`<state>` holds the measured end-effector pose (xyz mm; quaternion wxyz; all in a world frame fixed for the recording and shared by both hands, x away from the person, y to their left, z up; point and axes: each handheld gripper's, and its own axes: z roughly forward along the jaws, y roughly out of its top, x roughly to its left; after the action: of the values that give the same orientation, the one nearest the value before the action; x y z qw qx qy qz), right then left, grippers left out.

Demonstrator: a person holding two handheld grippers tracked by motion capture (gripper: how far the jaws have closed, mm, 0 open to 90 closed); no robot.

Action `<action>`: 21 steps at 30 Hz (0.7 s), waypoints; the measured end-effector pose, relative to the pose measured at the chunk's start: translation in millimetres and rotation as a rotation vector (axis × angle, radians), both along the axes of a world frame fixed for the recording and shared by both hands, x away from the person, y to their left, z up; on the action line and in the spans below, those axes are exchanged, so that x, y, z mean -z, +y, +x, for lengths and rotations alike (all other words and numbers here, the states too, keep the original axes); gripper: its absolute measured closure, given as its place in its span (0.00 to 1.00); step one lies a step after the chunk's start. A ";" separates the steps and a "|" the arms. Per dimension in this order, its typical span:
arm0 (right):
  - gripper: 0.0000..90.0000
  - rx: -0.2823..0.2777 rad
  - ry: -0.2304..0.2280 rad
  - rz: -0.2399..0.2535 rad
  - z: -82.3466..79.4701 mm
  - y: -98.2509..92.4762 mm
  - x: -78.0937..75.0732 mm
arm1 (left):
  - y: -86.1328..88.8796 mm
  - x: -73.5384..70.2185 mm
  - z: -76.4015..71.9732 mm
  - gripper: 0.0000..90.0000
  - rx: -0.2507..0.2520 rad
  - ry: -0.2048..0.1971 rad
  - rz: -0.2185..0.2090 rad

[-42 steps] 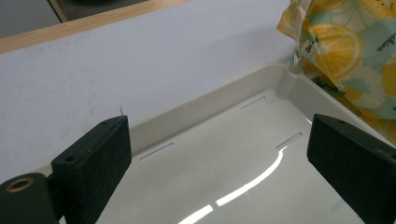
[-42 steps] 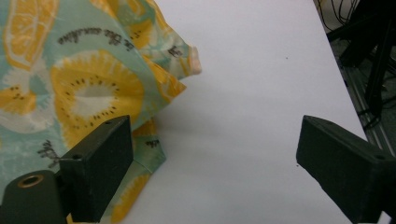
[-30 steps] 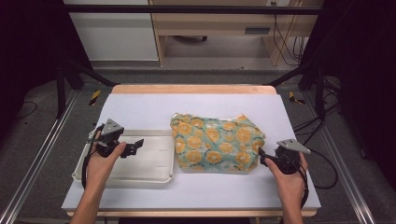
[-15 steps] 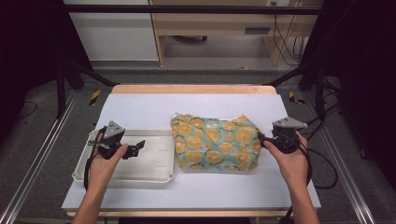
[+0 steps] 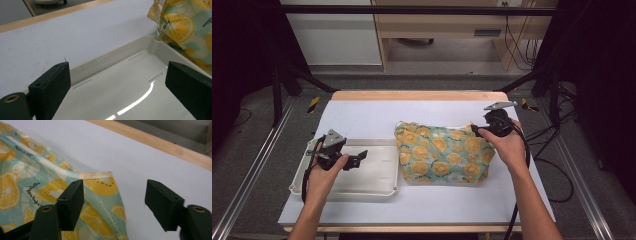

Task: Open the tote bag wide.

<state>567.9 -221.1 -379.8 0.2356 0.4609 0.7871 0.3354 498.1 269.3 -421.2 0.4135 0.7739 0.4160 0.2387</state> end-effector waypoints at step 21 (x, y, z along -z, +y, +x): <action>1.00 -0.054 -0.011 -0.017 -12.5 19.6 1.9 | -4.8 -4.8 -2.3 0.07 0.024 -0.002 -0.005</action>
<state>555.4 -201.5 -381.7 0.2347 0.4356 0.8008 0.3374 495.9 264.5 -416.4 0.4190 0.7775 0.4067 0.2335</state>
